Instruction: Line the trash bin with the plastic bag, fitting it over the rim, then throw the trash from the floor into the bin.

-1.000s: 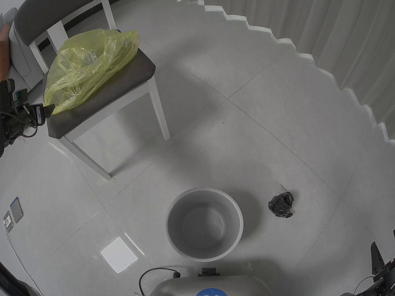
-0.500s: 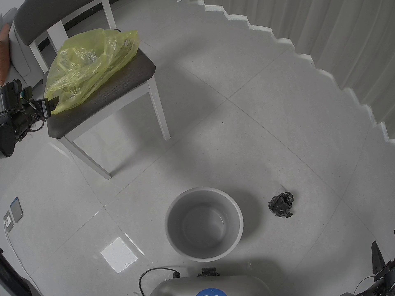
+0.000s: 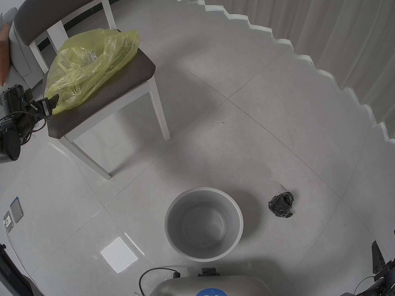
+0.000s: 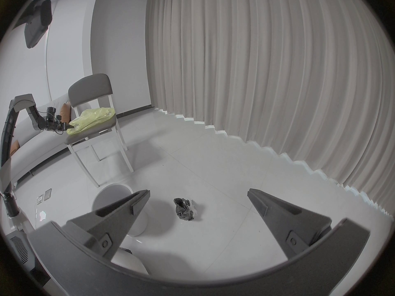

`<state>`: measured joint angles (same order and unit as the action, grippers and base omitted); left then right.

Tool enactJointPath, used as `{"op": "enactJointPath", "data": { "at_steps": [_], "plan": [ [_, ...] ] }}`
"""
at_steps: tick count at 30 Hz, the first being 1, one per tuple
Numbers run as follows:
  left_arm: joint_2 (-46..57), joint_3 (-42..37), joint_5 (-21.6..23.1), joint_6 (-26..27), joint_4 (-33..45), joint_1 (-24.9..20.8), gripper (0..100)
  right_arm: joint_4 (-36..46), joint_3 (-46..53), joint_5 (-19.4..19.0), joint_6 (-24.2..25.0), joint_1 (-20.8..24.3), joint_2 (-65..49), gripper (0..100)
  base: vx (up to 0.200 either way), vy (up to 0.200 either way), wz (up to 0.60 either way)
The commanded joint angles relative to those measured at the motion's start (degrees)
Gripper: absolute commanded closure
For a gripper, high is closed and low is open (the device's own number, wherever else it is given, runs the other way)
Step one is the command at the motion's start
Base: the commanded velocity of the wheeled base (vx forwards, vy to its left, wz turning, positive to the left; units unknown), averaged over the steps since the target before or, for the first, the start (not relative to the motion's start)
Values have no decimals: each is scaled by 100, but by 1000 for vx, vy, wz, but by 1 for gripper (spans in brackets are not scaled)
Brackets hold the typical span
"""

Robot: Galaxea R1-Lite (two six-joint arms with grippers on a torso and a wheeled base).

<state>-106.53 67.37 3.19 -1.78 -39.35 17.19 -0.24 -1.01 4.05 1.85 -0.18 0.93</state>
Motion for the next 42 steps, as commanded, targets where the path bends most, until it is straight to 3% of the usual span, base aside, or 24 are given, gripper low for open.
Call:
{"op": "enactJointPath", "data": {
  "at_steps": [1, 8, 9, 21, 27, 28, 31, 35, 36, 42],
  "plan": [
    [-140, 93, 6, -33, -11, 83, 0, -2, 101, 0, -1, 1, -93, 0, 0, 0, 0],
    [-254, 180, 102, -165, -345, 92, 0, -2, 101, 0, -1, 1, -93, 0, 0, 0, 0],
    [-245, 172, 111, -165, -363, 92, 100, -2, 101, 0, -1, 1, -93, 0, 0, 0, 0],
    [-184, 13, 331, -376, -398, 4, 100, -2, 101, 0, 17, 1, -93, 0, 0, 0, 0],
    [449, -250, 700, -428, -530, -93, 100, -301, -13, -106, 78, 1, -93, 0, 0, 0, 0],
    [1170, -470, 1192, -376, -398, -269, 100, -855, -954, -616, 544, 9, 276, 0, 0, 0, 0],
    [1785, -505, 1386, -253, -134, -594, 100, -723, -1296, -818, 491, 9, 839, 0, 0, 0, 0],
    [2480, -567, 1421, 345, 481, -981, 100, -740, -1736, -1152, 430, 212, 1454, 0, 0, 0, 0],
    [2910, -725, 1465, 793, 824, -1148, 100, -696, -2193, -1345, 430, 458, 1656, 0, 0, 0, 0],
    [3921, -927, 1737, 1593, 1465, -1895, 100, -450, -3432, -1363, 175, 1108, 2606, 0, 0, 0, 0]
  ]
}}
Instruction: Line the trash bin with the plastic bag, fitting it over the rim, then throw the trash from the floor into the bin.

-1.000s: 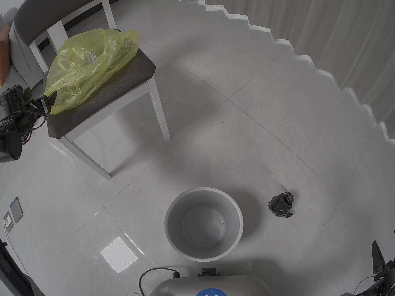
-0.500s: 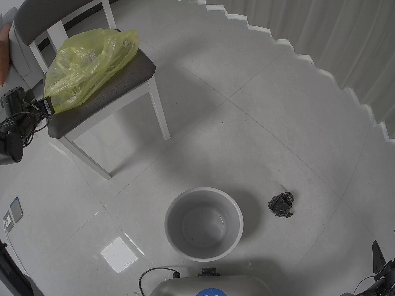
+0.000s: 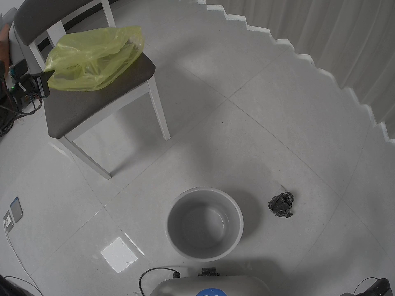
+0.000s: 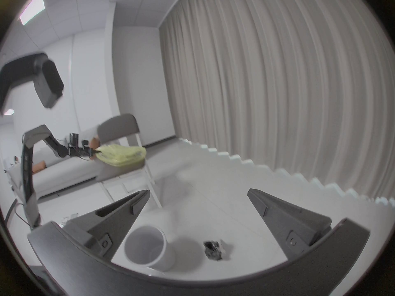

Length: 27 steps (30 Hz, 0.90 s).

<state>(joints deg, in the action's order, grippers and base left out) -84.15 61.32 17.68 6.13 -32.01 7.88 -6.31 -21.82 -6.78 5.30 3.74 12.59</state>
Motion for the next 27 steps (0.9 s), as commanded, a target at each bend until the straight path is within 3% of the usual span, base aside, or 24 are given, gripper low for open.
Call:
{"op": "enactJointPath", "data": {
  "at_steps": [1, 8, 12, 19, 27],
  "plan": [
    [1815, -305, 289, 934, 855, -1148, 100, 254, -1562, -280, -275, 812, 1641, 0, 0, 0, 0],
    [2342, -217, 342, 2024, 1707, -1816, 100, 570, -2599, -315, -908, 979, 2625, 0, 0, 0, 0],
    [2526, -190, 421, 2296, 2024, -2132, 100, 640, -3153, -359, -908, 1006, 3214, 0, 0, 0, 0],
    [2764, 196, 438, 2727, 3272, -2712, 100, 869, -3786, -430, -899, 1102, 4137, 0, 0, 0, 0],
    [2667, 1102, 438, 3447, 4651, -3222, 100, 825, -4295, -772, -803, 1094, 5403, 0, 0, 0, 0]
  ]
}}
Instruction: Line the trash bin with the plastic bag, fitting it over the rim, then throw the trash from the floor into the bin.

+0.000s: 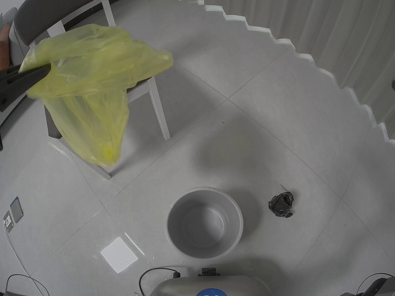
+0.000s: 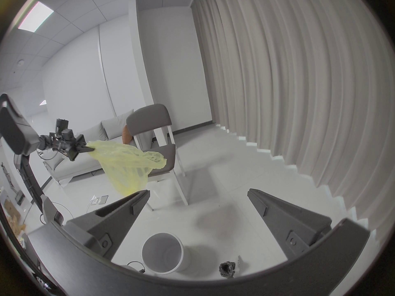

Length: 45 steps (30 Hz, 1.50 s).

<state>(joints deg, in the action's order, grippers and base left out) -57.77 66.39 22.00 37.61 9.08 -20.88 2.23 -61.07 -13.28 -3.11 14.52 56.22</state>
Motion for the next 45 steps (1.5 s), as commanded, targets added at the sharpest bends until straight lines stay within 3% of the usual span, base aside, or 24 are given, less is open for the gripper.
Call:
{"op": "enactJointPath", "data": {
  "at_steps": [1, 9, 14, 21, 23, 28, 30, 36, 40, 45],
  "plan": [
    [29, 665, 6, 317, 630, -381, 100, -39, -405, -131, 38, 16, 1136, 0, 0, 0, 0],
    [20, 1016, 6, 713, 1298, -461, 100, -153, -695, -193, 47, -2, 1866, 0, 0, 0, 0],
    [-217, 1517, -56, 1557, 2177, -522, 100, -214, -686, -202, 65, 16, 2112, 0, 0, 0, 0],
    [-261, 1561, -196, 1653, 2212, -830, 100, -337, -695, -386, 74, 25, 2332, 0, 0, 0, 0],
    [-279, 1588, -495, 1644, 2133, -1208, 100, -513, -669, -492, 144, 95, 2508, 0, 0, 0, 0],
    [-349, 1614, -689, 1636, 2001, -1489, 100, -663, -660, -492, 469, 552, 2587, 0, 0, 0, 0],
    [-428, 1675, -768, 1627, 1852, -1586, 100, -759, -607, -457, 777, 1035, 2578, 0, 0, 0, 0],
    [-551, 1965, -803, 1618, 1843, -1638, 100, -865, -203, -325, 803, 1800, 2525, 0, 0, 0, 0],
    [-577, 2080, -803, 1609, 1843, -1656, 100, -1207, 289, -96, 785, 2081, 2499, 0, 0, 0, 0],
    [-595, 2168, -794, 1609, 1834, -1700, 100, -1902, 1115, -105, 785, 2143, 2226, 0, 0, 0, 0]
  ]
}}
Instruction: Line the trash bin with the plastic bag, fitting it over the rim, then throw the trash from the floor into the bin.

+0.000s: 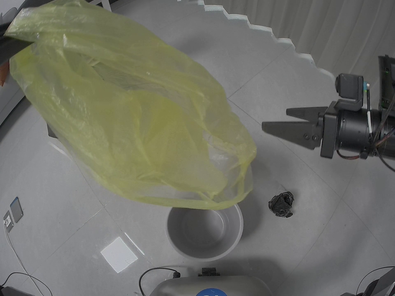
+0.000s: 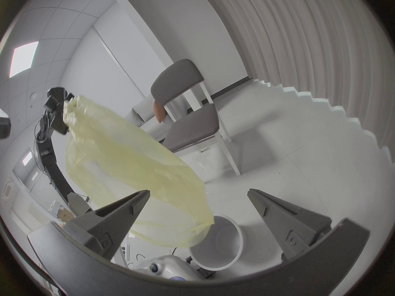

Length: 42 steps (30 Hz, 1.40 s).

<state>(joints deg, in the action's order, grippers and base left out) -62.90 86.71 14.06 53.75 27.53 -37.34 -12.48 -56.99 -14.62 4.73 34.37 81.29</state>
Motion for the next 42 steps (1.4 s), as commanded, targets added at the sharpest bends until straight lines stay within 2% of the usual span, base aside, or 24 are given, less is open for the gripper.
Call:
{"op": "enactJointPath", "data": {
  "at_steps": [1, 13, 15, 24, 30, 42],
  "plan": [
    [-99, 153, 1, -5, -10, -98, 100, -536, 812, 29, -7, 158, -289, 0, 0, 0, 0],
    [-231, 487, -333, -5, -90, -564, 100, -738, 997, 11, 2, 193, -25, 0, 0, 0, 0],
    [-258, 566, -377, -14, -90, -608, 100, -738, 1041, 11, 2, 396, 10, 0, 0, 0, 0],
    [-301, 566, -377, -22, -107, -608, 100, -756, 1322, 47, -25, 677, -25, 0, 0, 0, 0],
    [-293, 566, -386, -40, -160, -608, 100, -1177, 1639, 82, -34, 967, 1, 0, 0, 0, 0],
    [-258, 575, -377, -40, -169, -617, 100, -1793, 1436, 64, -95, 650, 555, 0, 0, 0, 0]
  ]
}}
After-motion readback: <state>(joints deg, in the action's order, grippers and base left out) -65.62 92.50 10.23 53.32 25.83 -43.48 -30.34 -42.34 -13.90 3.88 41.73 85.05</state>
